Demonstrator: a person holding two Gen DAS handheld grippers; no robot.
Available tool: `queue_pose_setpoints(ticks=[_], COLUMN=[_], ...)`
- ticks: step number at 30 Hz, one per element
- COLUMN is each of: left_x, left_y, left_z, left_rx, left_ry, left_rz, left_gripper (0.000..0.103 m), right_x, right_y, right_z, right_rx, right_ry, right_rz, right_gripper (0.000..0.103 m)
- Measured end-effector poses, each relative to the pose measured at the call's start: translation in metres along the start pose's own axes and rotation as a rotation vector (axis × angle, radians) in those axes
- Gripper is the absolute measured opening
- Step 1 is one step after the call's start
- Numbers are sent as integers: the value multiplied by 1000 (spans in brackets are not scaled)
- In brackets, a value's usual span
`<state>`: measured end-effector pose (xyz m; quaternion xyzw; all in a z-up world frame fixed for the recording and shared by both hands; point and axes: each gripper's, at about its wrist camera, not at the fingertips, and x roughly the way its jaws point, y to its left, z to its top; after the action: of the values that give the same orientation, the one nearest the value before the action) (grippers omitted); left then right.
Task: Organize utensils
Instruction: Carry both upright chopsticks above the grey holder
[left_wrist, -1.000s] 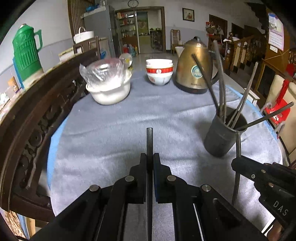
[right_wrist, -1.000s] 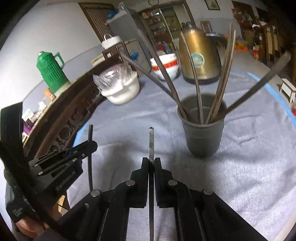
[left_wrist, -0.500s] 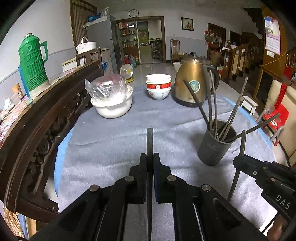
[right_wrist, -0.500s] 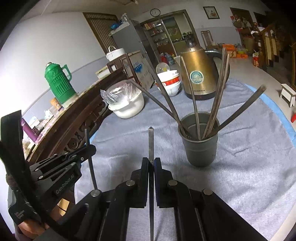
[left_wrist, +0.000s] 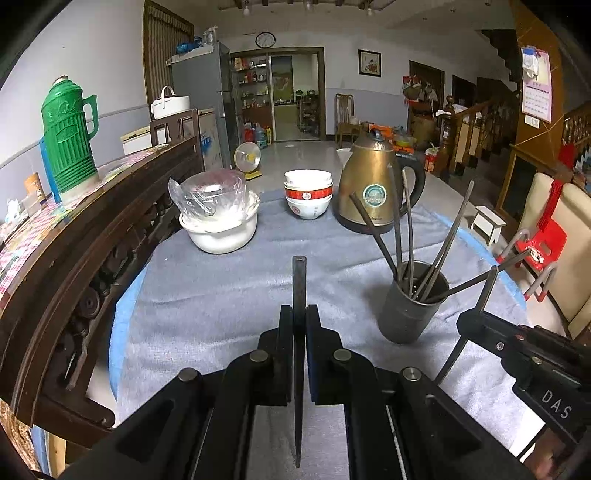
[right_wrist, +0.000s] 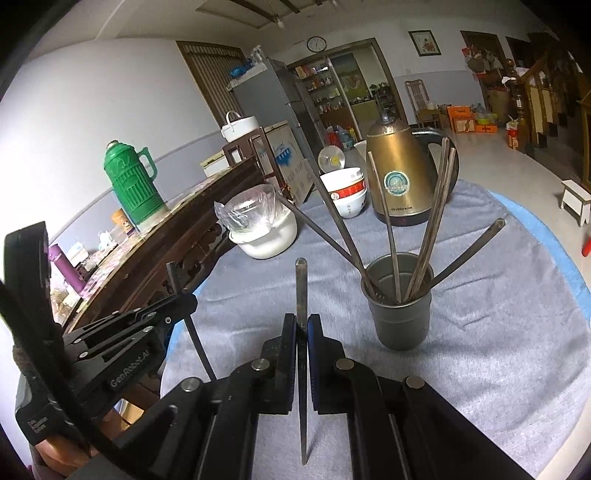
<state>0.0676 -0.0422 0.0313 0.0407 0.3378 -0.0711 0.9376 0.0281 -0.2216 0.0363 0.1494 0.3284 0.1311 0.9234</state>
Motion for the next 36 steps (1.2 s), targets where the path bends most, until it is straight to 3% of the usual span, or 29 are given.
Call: queue_pose_setpoints(ticks=[36], left_x=[-33], left_y=[-16], left_z=[18], left_rx=[51], left_ry=[-105], left_rz=[39], left_gripper=[6], right_x=[-29], right_y=[1], right_z=[9], right_rx=[-6], right_ry=[-99], right_rz=[15], right_gripper=[6])
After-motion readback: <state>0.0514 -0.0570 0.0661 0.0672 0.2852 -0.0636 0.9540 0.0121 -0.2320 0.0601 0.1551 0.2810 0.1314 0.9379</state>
